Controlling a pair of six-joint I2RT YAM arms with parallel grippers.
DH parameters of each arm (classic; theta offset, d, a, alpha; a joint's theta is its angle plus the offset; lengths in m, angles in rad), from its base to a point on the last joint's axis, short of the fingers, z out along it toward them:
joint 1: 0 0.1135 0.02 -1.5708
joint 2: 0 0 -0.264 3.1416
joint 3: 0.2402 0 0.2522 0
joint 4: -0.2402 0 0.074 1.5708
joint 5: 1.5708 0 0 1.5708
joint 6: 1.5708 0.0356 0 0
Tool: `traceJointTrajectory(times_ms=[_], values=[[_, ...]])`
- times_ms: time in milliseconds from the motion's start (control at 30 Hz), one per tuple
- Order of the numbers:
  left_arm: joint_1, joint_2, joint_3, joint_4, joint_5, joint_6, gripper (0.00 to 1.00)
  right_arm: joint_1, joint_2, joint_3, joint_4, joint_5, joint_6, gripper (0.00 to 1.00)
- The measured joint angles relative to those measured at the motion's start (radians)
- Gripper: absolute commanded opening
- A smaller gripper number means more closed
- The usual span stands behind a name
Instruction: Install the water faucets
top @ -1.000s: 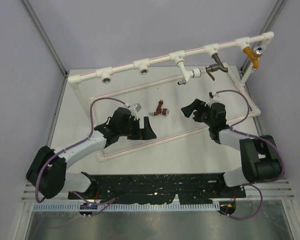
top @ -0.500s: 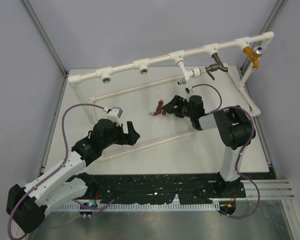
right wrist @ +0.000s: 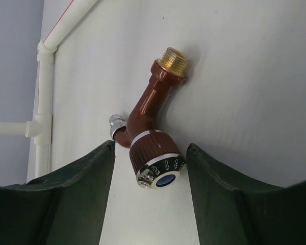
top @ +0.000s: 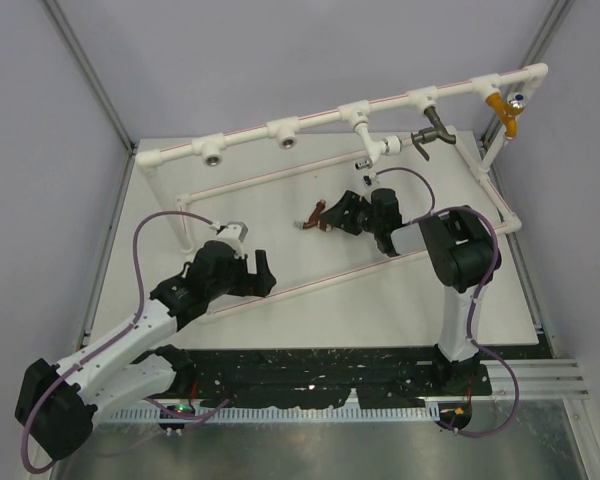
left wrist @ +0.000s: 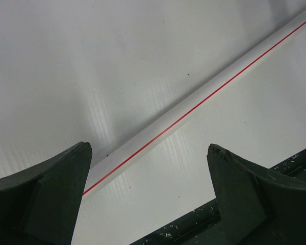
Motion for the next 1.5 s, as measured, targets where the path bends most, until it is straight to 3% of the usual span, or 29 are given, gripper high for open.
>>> traceJointTrajectory(times_ms=[300,500,667,933,1000,1233,1500], values=[[0.012,0.04,0.0,-0.001,0.006,-0.002,0.99,0.002,0.009,-0.005,-0.003,-0.09,-0.027,0.25],[0.043,0.063,0.008,-0.006,0.017,-0.001,0.99,0.019,0.006,-0.022,-0.011,-0.175,-0.108,0.2],[0.058,0.087,0.04,-0.014,0.045,0.01,0.99,0.032,0.002,-0.056,-0.032,-0.193,-0.135,0.24],[0.058,0.124,0.07,-0.019,0.081,0.017,1.0,0.031,-0.204,-0.166,-0.067,-0.069,-0.183,0.53],[0.058,0.124,0.07,-0.019,0.082,0.017,1.0,0.03,-0.253,-0.166,-0.087,-0.032,-0.222,0.56],[0.058,0.117,0.057,-0.016,0.086,0.008,1.0,0.03,-0.293,-0.14,-0.206,0.081,-0.352,0.58],[0.06,0.077,0.021,-0.013,0.088,-0.03,1.0,0.038,-0.198,-0.05,-0.317,0.1,-0.422,0.51]])
